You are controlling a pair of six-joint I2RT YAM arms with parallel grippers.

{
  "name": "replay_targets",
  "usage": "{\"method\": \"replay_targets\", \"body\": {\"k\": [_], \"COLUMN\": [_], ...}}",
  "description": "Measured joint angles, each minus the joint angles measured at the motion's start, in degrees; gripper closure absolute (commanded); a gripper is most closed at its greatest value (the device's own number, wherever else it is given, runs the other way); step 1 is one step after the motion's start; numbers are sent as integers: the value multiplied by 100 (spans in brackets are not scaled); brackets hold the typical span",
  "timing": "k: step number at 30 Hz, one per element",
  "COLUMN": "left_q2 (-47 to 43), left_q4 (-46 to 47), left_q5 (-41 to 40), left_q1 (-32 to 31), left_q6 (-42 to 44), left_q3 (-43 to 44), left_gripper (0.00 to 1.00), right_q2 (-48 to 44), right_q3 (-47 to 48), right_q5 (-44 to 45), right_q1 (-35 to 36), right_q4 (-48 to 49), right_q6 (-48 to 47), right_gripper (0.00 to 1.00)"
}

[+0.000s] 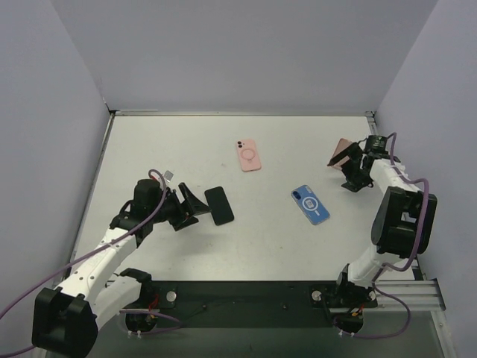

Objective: Take the phone out of the phone case
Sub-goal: Place the phone case at the center of the board, then move the phone to the center of the board.

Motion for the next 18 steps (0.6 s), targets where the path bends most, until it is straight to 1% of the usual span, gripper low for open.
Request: {"method": "replay_targets", "body": {"k": [4,8,12,18], "left_q2": [96,245,380,409], "left_q4": [55,76,72,96], "left_q5": [39,66,66,68], "left_q1": [-2,-4,-7,-7], "left_q6": [2,15,74,85], "left_q3": [0,15,44,44], "left_gripper": [14,14,14,14], "right_q2": [-199,-52,181,254], "right_q3": [-319,-350,-492,-564], "right_q5": [-37,-358,-634,-750], "right_q1": [396,841,951,1224], "right_q4": [-216,-422,-492,-688], "right_q6": [-483,-931,-1182,-1414], "right_gripper": [12,12,11,11]}}
